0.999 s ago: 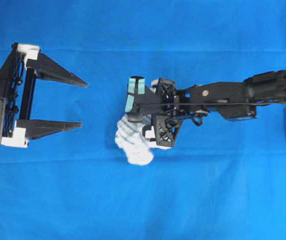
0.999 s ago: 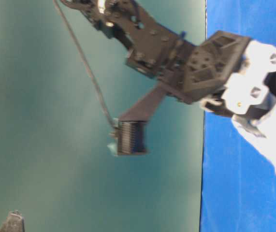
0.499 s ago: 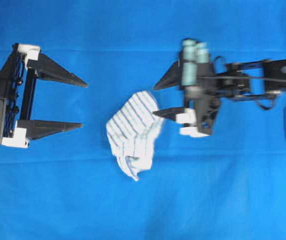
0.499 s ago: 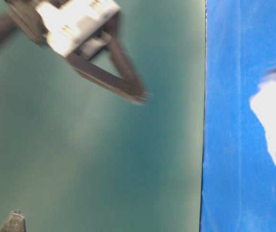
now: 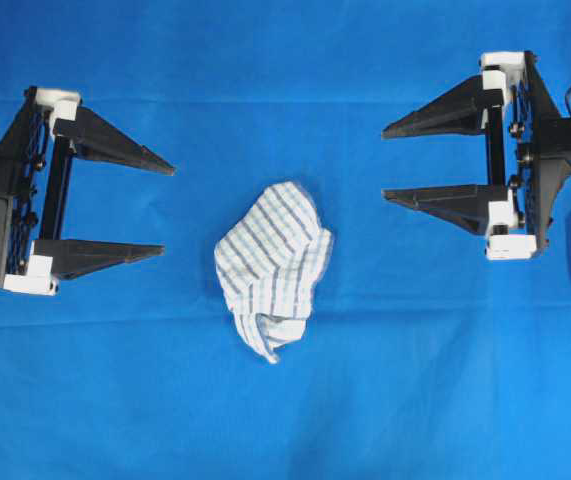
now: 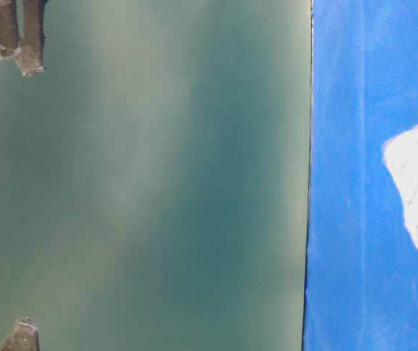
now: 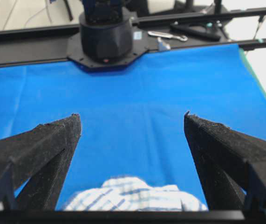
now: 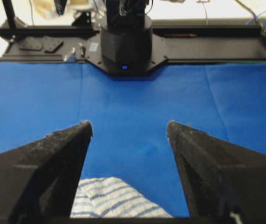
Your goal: Hand over the towel.
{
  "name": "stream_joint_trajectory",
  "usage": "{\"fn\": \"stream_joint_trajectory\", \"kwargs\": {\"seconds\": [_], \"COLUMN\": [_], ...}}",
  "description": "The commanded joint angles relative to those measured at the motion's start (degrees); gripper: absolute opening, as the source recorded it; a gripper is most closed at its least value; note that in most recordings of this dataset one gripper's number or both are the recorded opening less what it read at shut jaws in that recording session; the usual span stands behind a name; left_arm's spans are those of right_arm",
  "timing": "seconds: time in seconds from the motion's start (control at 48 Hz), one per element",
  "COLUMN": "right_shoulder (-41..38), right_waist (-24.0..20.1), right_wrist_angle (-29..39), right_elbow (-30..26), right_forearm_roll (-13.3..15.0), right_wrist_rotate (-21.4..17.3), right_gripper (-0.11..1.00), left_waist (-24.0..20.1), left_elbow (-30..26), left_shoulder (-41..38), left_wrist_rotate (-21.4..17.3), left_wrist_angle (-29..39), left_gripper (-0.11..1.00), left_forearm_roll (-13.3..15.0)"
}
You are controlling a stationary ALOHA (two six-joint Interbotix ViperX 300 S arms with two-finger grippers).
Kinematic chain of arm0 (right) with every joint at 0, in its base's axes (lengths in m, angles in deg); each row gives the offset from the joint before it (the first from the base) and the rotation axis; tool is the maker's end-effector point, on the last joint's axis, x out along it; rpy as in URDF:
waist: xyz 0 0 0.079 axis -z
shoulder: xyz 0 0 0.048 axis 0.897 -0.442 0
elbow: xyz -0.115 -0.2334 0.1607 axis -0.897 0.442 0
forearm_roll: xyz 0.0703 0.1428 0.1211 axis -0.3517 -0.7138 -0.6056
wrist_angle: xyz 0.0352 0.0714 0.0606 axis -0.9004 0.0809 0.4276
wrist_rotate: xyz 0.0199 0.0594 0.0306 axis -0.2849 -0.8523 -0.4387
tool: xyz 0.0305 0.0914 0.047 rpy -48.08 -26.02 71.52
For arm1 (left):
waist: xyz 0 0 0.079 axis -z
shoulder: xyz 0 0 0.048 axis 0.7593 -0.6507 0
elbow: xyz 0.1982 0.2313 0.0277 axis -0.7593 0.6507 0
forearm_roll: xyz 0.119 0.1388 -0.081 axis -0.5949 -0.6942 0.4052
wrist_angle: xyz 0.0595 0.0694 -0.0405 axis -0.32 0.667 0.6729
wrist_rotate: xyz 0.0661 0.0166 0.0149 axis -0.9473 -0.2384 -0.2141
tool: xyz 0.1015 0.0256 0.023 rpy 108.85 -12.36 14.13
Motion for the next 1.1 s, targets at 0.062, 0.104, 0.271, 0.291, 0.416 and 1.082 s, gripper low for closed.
{"fn": "stream_joint_trajectory", "kwargs": {"seconds": [0.062,0.104,0.271,0.291,0.416,1.082], "right_shoulder": [-0.4,-0.4,0.5,1.2,5.1,33.7], "right_waist": [0.0,0.0,-0.1,-0.1,-0.1,-0.1], "right_wrist_angle": [-1.1,-1.1,0.2,0.8,4.4,6.4], "right_elbow": [-0.6,-0.5,-0.3,-0.2,1.0,26.1], "right_forearm_roll": [0.1,0.1,0.1,0.1,0.1,-0.1], "right_wrist_rotate": [0.2,0.2,0.2,0.2,0.1,-0.1], "right_gripper": [0.7,0.7,0.69,0.69,0.69,0.69], "left_waist": [-0.1,-0.1,-0.2,-0.1,-0.1,-0.4], "left_elbow": [-0.9,-0.9,-0.6,-0.4,0.8,21.9], "left_shoulder": [0.2,0.2,1.4,1.8,6.5,35.8], "left_wrist_rotate": [0.1,0.1,0.1,0.1,0.1,0.1], "left_wrist_angle": [-0.3,-0.3,0.3,0.4,3.3,9.7], "left_gripper": [0.94,0.94,0.94,0.94,0.94,0.93], "left_forearm_roll": [0.1,0.1,0.1,0.1,0.1,0.1]}}
